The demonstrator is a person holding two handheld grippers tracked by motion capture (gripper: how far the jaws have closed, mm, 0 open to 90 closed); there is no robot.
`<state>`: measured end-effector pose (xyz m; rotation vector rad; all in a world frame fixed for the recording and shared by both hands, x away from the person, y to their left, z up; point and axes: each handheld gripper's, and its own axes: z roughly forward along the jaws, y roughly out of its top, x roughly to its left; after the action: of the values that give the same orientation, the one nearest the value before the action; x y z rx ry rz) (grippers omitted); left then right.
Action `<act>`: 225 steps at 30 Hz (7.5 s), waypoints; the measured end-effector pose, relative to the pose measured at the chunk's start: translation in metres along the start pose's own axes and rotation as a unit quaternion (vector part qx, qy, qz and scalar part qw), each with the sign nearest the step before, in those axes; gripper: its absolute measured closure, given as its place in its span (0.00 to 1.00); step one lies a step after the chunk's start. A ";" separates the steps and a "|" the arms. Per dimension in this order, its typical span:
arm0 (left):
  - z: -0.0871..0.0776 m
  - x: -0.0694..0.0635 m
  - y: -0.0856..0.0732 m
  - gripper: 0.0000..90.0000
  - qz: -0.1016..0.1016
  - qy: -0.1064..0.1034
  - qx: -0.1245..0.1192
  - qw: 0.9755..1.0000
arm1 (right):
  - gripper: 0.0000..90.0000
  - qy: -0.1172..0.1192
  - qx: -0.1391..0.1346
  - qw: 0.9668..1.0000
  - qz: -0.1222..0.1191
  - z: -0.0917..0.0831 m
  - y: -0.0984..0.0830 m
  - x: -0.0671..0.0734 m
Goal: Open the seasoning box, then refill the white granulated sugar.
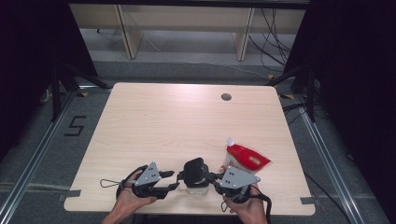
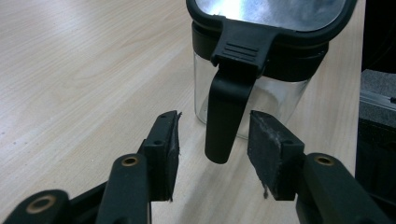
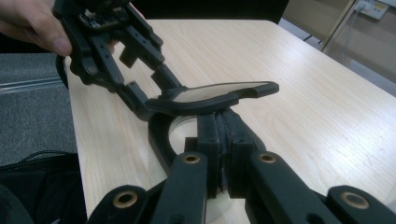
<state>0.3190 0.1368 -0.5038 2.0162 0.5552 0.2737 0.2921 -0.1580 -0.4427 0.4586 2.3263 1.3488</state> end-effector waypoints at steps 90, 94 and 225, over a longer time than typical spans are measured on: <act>-0.029 -0.015 -0.011 0.19 -0.060 0.025 0.018 0.998 | 0.47 -0.043 -0.006 0.992 0.116 -0.068 -0.066 -0.013; -0.029 -0.018 -0.010 0.19 -0.067 0.025 0.023 0.997 | 0.47 -0.049 -0.007 0.991 0.128 -0.076 -0.074 -0.014; -0.029 -0.017 -0.011 0.19 -0.057 0.025 0.027 0.998 | 0.33 -0.020 -0.069 0.986 0.148 -0.009 -0.105 -0.085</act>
<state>0.2890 0.1547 -0.4984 2.0255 0.7124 0.2425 0.3526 -0.2545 -0.5149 0.8053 2.1760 1.6056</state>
